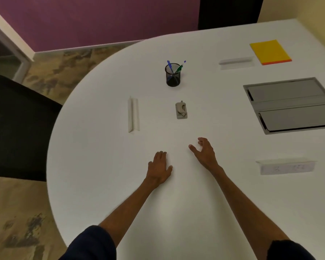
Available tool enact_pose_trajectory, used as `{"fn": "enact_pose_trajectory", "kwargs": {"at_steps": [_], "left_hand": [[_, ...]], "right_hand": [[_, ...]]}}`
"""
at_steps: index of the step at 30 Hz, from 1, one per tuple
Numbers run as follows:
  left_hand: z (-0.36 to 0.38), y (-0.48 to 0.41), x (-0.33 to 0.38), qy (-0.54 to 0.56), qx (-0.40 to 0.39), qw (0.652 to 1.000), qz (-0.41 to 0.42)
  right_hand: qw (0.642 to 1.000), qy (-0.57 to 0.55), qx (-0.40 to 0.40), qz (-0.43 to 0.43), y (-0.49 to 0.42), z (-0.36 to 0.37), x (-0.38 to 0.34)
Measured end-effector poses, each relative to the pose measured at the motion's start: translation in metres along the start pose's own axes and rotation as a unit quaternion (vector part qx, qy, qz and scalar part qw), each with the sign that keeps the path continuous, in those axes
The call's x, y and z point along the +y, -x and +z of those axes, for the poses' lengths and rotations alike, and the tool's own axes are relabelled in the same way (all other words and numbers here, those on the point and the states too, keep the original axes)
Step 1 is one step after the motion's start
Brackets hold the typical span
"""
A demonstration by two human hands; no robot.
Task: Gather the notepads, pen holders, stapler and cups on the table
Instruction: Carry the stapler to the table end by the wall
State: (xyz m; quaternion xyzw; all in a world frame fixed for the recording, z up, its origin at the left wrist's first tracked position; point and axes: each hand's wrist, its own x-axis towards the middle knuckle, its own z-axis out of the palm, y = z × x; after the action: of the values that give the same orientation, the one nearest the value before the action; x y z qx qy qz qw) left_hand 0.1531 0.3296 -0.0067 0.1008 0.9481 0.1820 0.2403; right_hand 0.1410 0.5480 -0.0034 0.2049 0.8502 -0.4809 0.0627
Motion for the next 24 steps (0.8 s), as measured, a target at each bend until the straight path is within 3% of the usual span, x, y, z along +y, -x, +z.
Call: {"fn": "enact_pose_trajectory", "kwargs": {"at_steps": [4,7,12,18,24], "left_hand": [[0.002,-0.060,-0.010,-0.088,-0.022,0.996,-0.004],[-0.001,-0.097,-0.016,-0.126,-0.002,0.992,-0.002],[-0.011,-0.157,-0.010,-0.068,0.049,0.996,0.008],[-0.051,-0.235,0.012,0.070,0.052,0.996,-0.014],[-0.069,-0.280,0.032,0.169,0.062,0.982,0.053]], "right_hand": [[0.983,0.170,-0.069,-0.019,-0.042,0.021,0.015],[0.966,0.252,-0.040,-0.047,-0.065,0.039,0.027],[0.965,0.257,-0.018,-0.059,-0.126,0.048,0.006],[0.953,0.287,-0.012,-0.099,-0.187,0.044,-0.007],[0.945,0.299,0.052,-0.120,-0.195,0.055,-0.005]]}}
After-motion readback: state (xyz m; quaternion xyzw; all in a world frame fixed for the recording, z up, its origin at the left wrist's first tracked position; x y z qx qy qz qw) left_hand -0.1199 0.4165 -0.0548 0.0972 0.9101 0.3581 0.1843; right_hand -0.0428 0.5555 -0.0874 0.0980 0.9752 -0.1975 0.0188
